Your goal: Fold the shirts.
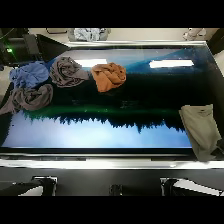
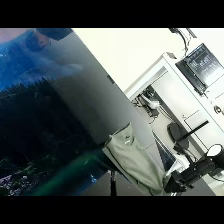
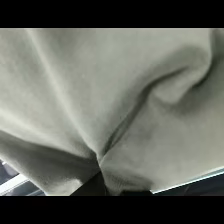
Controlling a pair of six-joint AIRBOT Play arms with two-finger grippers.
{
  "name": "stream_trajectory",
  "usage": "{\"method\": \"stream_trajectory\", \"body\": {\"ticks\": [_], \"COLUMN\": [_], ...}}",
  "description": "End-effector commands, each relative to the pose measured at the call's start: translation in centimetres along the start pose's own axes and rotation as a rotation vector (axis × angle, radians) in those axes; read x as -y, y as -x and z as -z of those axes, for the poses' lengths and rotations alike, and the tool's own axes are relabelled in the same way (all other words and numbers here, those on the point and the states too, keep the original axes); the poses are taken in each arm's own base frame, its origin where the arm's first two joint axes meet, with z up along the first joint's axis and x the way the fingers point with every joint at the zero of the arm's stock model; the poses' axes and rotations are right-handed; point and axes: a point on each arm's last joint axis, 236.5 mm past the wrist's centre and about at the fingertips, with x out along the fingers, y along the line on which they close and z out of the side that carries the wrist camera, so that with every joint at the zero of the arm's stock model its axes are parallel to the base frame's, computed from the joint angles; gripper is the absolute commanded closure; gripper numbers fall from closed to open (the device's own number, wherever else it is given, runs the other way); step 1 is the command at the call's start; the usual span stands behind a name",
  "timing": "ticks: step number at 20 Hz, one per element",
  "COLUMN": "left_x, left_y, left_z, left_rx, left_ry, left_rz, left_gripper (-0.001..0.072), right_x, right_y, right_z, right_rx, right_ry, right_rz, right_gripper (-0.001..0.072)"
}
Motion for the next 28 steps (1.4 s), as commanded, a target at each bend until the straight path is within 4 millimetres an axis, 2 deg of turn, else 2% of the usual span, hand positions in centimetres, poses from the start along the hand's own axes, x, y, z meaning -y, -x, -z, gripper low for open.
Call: {"method": "stream_trajectory", "body": {"ticks": [1, 6, 7, 9, 10, 11, 12, 13, 14, 15, 16, 17, 18, 19, 20, 21, 22, 23, 24, 25, 26, 27, 28], "left_x": [0.0, 0.0, 0.0, 0.0, -0.1, -0.1, 0.0, 0.1, -0.3, -1.4, -3.5, -6.0, -9.5, -12.8, -16.2, -19.0, -21.4, -23.1, -24.4, -25.3, -25.7, -26.0, -26.1], "left_y": [0.0, 0.0, 0.0, 0.0, 0.0, 0.0, 0.1, 0.2, 0.4, 0.8, 1.6, 2.9, 4.9, 7.2, 9.7, 11.4, 12.2, 12.2, 12.0, 12.0, 12.1, 11.8, 11.4], "left_z": [0.0, 0.0, 0.0, 0.0, 0.0, 0.0, -0.1, -0.2, -0.6, -1.1, -2.0, -2.9, -3.6, -3.6, -3.1, -1.8, 0.3, 3.1, 6.8, 11.4, 15.6, 19.4, 22.1], "left_rx": [0.0, 0.0, 0.0, 0.0, 0.001, 0.001, 0.002, 0.005, 0.011, 0.022, 0.043, 0.058, 0.057, 0.043, 0.015, -0.037, -0.113, -0.21, -0.337, -0.499, -0.641, -0.742, -0.791], "left_ry": [0.0, -0.002, -0.004, -0.004, -0.004, 0.001, 0.027, 0.024, 0.0, -0.027, -0.056, -0.099, -0.137, -0.143, -0.129, -0.094, -0.039, 0.028, 0.111, 0.203, 0.278, 0.331, 0.359], "left_rz": [0.0, -0.001, -0.001, -0.001, -0.003, -0.003, -0.003, -0.007, -0.038, -0.111, -0.235, -0.387, -0.585, -0.769, -0.945, -1.071, -1.138, -1.154, -1.16, -1.163, -1.158, -1.135, -1.11], "left_gripper": [0.0678, 0.0678, 0.0678, 0.0678, 0.0678, 0.0679, 0.0679, 0.068, 0.0681, 0.0681, 0.0682, 0.0682, 0.0682, 0.0682, 0.0681, 0.0679, 0.0673, 0.0611, 0.0419, 0.0181, 0.0077, 0.0077, 0.0078], "right_x": [-0.3, -0.4, -0.5, -0.2, 0.2, 0.5, 0.7, 1.0, 0.2, -1.9, -4.7, -8.4, -12.7, -18.1, -23.1, -28.0, -31.6, -34.6, -36.9, -38.9, -39.9, -40.1, -40.0], "right_y": [-0.6, 0.4, 0.4, 0.7, 1.5, 3.2, 5.6, 9.2, 13.5, 19.2, 24.8, 30.4, 34.0, 35.6, 34.9, 32.5, 29.1, 25.1, 21.3, 17.2, 13.2, 10.2, 7.6], "right_z": [1.1, 1.2, 1.3, 1.6, 1.7, 1.7, 0.6, -1.7, -5.0, -9.1, -12.2, -14.6, -15.6, -15.8, -15.3, -14.1, -12.6, -10.9, -9.3, -7.5, -5.2, -3.4, -2.0], "right_rx": [-0.023, 0.0, -0.006, -0.02, -0.026, -0.03, 0.008, 0.112, 0.277, 0.504, 0.707, 0.904, 1.024, 1.09, 1.089, 1.028, 0.923, 0.792, 0.672, 0.529, 0.362, 0.217, 0.098], "right_ry": [-0.019, -0.045, -0.045, -0.01, 0.036, 0.071, 0.082, 0.086, 0.083, 0.125, 0.196, 0.309, 0.438, 0.591, 0.721, 0.832, 0.898, 0.945, 0.997, 1.045, 1.09, 1.114, 1.124], "right_rz": [-0.009, 0.004, 0.002, 0.014, 0.036, 0.055, 0.073, 0.112, 0.124, 0.119, 0.128, 0.169, 0.206, 0.224, 0.214, 0.19, 0.161, 0.146, 0.124, 0.084, 0.052, 0.043, 0.056], "right_gripper": [0.067, 0.0668, 0.0642, 0.0388, 0.0189, 0.001, 0.0009, 0.0009, 0.0012, 0.0019, 0.0022, 0.0023, 0.0023, 0.0023, 0.0023, 0.0023, 0.0023, 0.0021, 0.0016, 0.0013, 0.0013, 0.0013, 0.0013]}}
